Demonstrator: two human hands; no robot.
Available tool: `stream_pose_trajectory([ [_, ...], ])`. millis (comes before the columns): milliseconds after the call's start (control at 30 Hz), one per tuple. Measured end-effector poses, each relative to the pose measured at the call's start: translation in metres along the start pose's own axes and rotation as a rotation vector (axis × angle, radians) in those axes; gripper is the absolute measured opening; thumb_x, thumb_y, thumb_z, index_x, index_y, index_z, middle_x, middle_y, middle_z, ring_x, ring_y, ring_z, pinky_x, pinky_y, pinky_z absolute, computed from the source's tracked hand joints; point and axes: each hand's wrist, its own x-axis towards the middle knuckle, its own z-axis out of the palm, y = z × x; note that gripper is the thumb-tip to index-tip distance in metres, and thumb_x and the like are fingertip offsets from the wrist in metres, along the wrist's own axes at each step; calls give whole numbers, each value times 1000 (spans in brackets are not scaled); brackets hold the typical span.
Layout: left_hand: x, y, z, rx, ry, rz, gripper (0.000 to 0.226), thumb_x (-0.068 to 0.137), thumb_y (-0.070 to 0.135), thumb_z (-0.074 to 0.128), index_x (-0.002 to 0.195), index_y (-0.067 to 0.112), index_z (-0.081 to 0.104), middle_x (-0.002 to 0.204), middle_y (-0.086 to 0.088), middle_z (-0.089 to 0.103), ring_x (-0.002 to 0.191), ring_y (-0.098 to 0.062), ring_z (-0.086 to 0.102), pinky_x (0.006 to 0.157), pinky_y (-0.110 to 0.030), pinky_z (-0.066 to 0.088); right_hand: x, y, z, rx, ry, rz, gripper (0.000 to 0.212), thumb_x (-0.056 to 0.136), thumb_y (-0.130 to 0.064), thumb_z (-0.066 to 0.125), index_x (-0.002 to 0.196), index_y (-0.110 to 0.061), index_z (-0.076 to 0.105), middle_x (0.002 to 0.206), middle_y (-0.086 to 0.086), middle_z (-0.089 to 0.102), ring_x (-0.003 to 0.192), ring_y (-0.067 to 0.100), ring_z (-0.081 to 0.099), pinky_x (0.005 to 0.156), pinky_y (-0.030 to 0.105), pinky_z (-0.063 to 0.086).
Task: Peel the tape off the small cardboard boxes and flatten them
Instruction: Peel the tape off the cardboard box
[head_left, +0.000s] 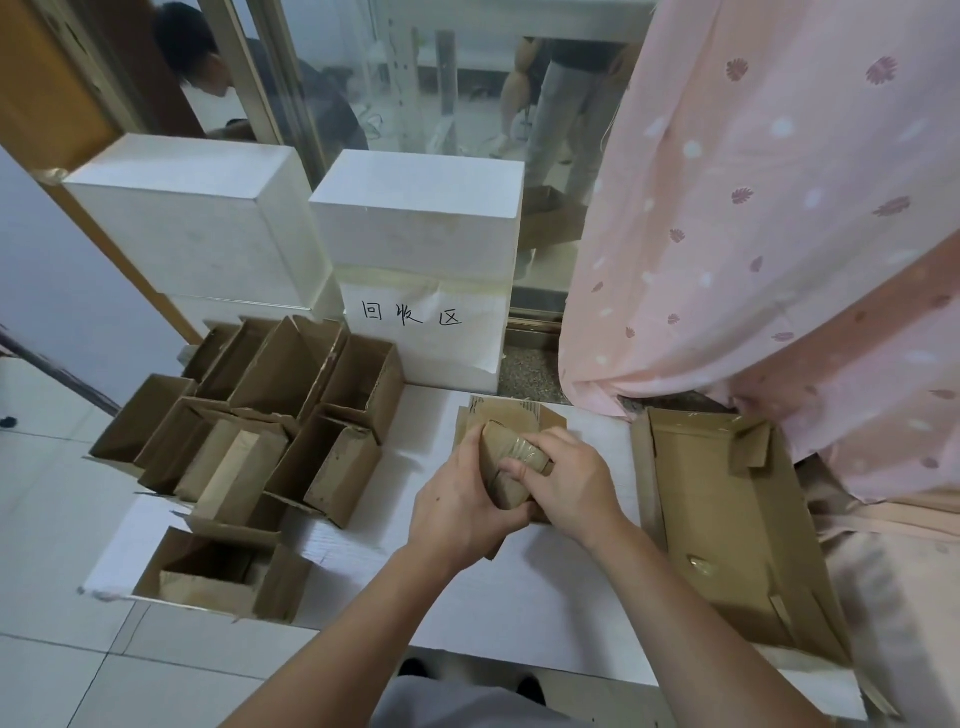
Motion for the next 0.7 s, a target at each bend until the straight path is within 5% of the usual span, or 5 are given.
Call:
stream_pose_trajectory([
  [167,2,2,-5,4,-25,-6,103,57,71,71,146,38,32,115,20,63,104,-12,64,86,-38,56,0,-2,3,20,82,-21,34,91,-54,67,108,-27,77,97,-13,66,95,13,62,84,37,52],
  [367,1,0,-9,34,-12,-2,98,62,65,73,145,39,29,114,22,60,102,-9,62,83,-34,55,-3,-4,-2,45,-10,-112,52,94,-52,59,137,-23,63,131,-10,62,120,6,54,103,22,41],
  [600,1,-5,-5,48,-6,29,104,62,67,67,152,34,27,119,15,62,108,-12,59,87,-38,54,-14,2,4,88,47,-225,31,85,-31,82,115,-24,77,132,-13,62,119,1,58,104,16,42],
  [700,-1,-8,-1,132,26,85,108,66,73,63,156,26,26,126,12,60,114,-15,56,96,-36,49,-14,5,9,29,111,-255,15,89,-21,77,103,-23,78,124,-12,66,106,7,63,92,21,50],
])
